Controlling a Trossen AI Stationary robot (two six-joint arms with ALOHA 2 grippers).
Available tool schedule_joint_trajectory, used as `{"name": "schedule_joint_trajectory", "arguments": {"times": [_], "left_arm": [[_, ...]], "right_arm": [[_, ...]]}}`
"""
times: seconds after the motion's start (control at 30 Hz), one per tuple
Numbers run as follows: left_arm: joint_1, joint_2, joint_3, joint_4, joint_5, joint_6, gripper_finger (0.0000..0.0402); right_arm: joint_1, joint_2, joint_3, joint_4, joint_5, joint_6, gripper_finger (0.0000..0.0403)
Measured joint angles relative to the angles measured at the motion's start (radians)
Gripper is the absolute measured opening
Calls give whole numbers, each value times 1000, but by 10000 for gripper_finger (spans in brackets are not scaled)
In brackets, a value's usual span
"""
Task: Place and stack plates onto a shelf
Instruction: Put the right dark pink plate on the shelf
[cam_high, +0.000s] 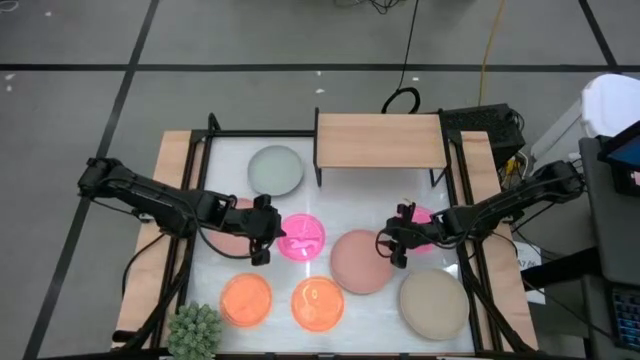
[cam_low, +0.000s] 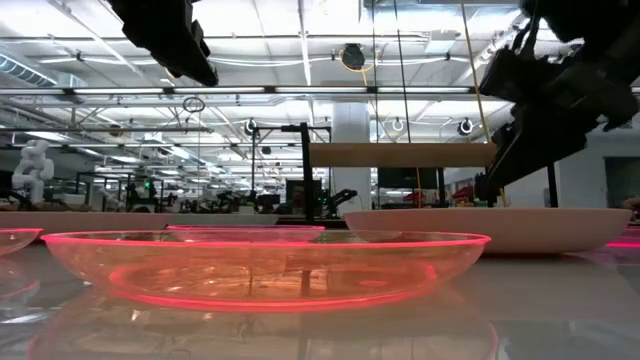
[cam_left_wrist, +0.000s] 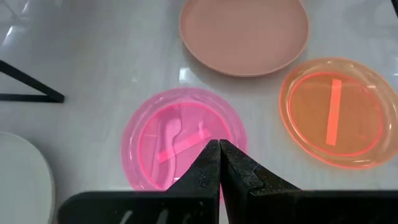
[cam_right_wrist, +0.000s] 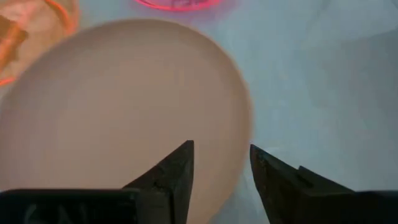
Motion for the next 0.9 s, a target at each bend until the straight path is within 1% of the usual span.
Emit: {"name": "schedule_joint_trajectory", "arguments": {"times": [0.23,0.33,0.43,0.5,0.67,0.9], "left_arm": [[0,0,0,29,-40,-2,4],[0,0,0,62,-43,1,4],[0,0,0,84,-43,6,4],[0,0,0,93,-43,7,4],[0,0,0,108,-44,18,4],[0,0,0,132,-47,61,4]], "right_arm": [[-33,0,-41,26,-3,7,141],[-33,0,-68,109,-6,7,141],[-33,0,-113,209,-31,7,141],[-33,0,-137,238,-31,16,141],[-33,0,-173,238,-31,60,139],[-33,0,-183,241,-31,80,114]]}}
